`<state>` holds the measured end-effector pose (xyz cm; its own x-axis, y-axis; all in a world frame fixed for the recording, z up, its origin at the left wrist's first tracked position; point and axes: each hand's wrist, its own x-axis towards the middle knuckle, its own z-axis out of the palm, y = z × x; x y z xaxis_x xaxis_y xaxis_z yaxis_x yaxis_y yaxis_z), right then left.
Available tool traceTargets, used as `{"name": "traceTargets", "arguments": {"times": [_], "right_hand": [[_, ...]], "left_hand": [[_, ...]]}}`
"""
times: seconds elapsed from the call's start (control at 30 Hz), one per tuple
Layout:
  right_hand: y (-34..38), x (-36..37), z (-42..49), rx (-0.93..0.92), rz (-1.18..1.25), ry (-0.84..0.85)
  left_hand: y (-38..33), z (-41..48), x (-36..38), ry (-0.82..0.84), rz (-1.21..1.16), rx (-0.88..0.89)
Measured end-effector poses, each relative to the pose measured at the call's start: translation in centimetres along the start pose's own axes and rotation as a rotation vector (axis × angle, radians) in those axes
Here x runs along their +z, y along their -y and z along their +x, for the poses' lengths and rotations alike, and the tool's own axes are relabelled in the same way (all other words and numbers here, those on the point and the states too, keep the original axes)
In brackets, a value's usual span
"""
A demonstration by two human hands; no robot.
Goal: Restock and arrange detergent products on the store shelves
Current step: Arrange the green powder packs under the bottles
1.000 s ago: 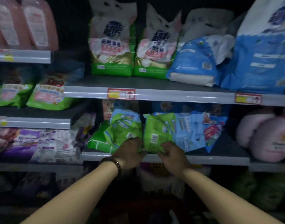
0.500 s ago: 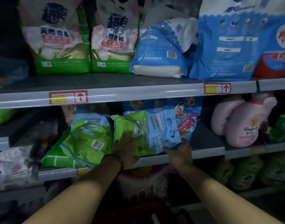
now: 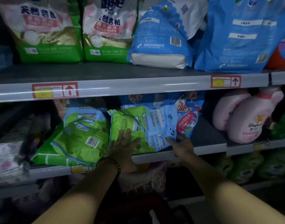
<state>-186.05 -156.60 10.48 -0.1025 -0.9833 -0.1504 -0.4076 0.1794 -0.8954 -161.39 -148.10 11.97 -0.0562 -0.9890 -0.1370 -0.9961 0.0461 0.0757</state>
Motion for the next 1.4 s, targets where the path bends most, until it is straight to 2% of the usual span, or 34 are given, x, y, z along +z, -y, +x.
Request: {"name": "traceTargets", "arguments": {"times": [0.13, 0.27, 0.4, 0.57, 0.67, 0.73, 0.87, 0.93, 1.07, 1.13, 1.27, 1.4], "right_hand": [[1.3, -0.5, -1.2, -0.067, 0.020, -0.053], [2.6, -1.4, -3.1, -0.225, 0.079, 0.000], [4.8, -2.3, -5.2, -0.397, 0.121, 0.043], [9.4, -4.3, -10.5, -0.501, 0.160, 0.182], [11.9, -4.8, -13.3, -0.565, 0.073, 0.220], [13.9, -5.2, -15.0, -0.595, 0.038, 0.188], [18.4, -7.1, -17.2, -0.649, 0.072, 0.149], [20.5, -7.8, -18.8, -0.643, 0.030, 0.246], [24.2, -8.7, -23.3, -0.662, -0.019, 0.460], [25.9, -9.9, -25.6, -0.675, 0.020, 0.544], [28.8, -11.7, -29.2, -0.679, 0.108, 0.740], [31.9, -10.3, -31.7, -0.748, 0.195, 0.812]], "left_hand": [[0.0, -0.1, -0.5, 0.028, -0.041, 0.011], [0.5, -0.7, -1.0, 0.039, -0.144, 0.040], [1.8, -2.1, -1.5, -0.072, -0.401, 0.051], [1.3, -4.9, -3.2, -0.201, -0.714, -0.053], [0.3, -7.4, -3.8, -0.210, -0.763, 0.021], [-0.3, -9.2, -4.0, -0.229, -0.826, 0.067], [-1.9, -13.5, -5.7, -0.168, -1.085, 0.048], [-2.0, -15.7, -6.0, -0.151, -1.229, 0.049], [-1.2, -18.9, -5.7, -0.245, -1.483, 0.013], [-1.6, -20.7, -5.6, -0.202, -1.552, 0.016], [-0.7, -24.6, -6.8, -0.209, -1.481, 0.073], [2.5, -28.9, -10.0, -0.281, -1.486, 0.085]]}}
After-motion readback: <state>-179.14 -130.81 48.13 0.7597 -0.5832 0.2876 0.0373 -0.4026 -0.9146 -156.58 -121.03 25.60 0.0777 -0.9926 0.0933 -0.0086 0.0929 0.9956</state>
